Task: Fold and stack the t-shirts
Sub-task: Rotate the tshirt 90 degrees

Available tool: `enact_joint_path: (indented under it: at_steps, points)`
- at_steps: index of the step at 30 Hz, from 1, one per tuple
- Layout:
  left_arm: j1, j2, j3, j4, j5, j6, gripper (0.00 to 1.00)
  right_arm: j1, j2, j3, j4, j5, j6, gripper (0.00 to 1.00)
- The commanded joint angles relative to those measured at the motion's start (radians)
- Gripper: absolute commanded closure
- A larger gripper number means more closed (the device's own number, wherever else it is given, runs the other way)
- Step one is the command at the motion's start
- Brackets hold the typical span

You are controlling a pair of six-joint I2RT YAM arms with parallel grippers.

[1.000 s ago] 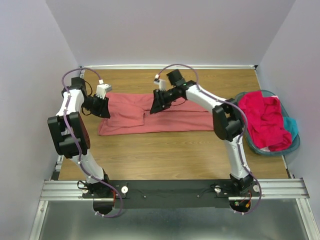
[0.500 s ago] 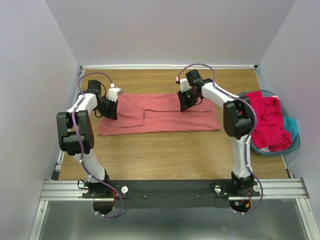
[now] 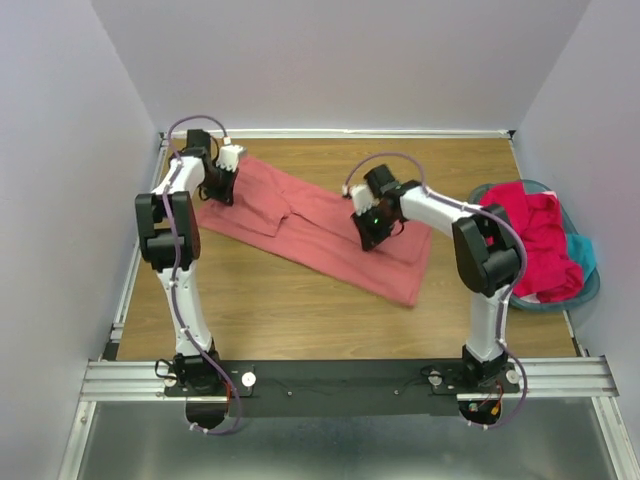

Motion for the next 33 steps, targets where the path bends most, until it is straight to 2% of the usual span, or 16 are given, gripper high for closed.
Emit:
enact_joint_path:
  at_steps: [1,2,4,5,8,14,18,21,26,33]
  points:
    - [-0.053,0.159,0.343,-0.066,-0.018,0.03,0.96,0.204,-0.1,-0.143,-0.139,-0.246,0.038,0.78]
    - [-0.059,0.165,0.397,-0.077,0.008,0.02,0.92,0.204,-0.118,-0.133,-0.14,-0.323,0.081,0.77]
    - [-0.064,0.15,0.5,-0.091,0.062,0.01,0.85,0.193,-0.145,-0.054,-0.148,-0.316,0.116,0.77]
    - [-0.066,0.13,0.504,-0.08,0.076,0.0,0.83,0.17,-0.156,-0.033,-0.153,-0.302,0.121,0.77]
    - [-0.064,0.015,0.386,-0.007,0.105,-0.042,0.82,0.124,-0.162,0.018,-0.154,-0.221,0.098,0.75]
    - [-0.084,-0.103,0.105,0.027,0.182,-0.076,0.92,0.118,-0.09,0.012,-0.153,-0.103,0.021,0.76]
    - [-0.128,-0.146,-0.048,0.104,0.09,-0.109,0.98,0.116,-0.044,-0.016,-0.142,-0.078,0.006,0.78]
    - [-0.147,-0.131,-0.107,0.133,0.041,-0.129,1.0,0.116,-0.043,-0.068,-0.121,-0.083,0.004,0.78]
    - [-0.181,-0.062,-0.098,0.147,-0.015,-0.145,1.0,0.12,-0.05,-0.14,-0.105,-0.139,0.024,0.78]
    - [-0.27,0.14,0.045,0.125,-0.042,-0.146,1.0,0.147,-0.078,-0.296,-0.006,-0.346,0.13,0.77]
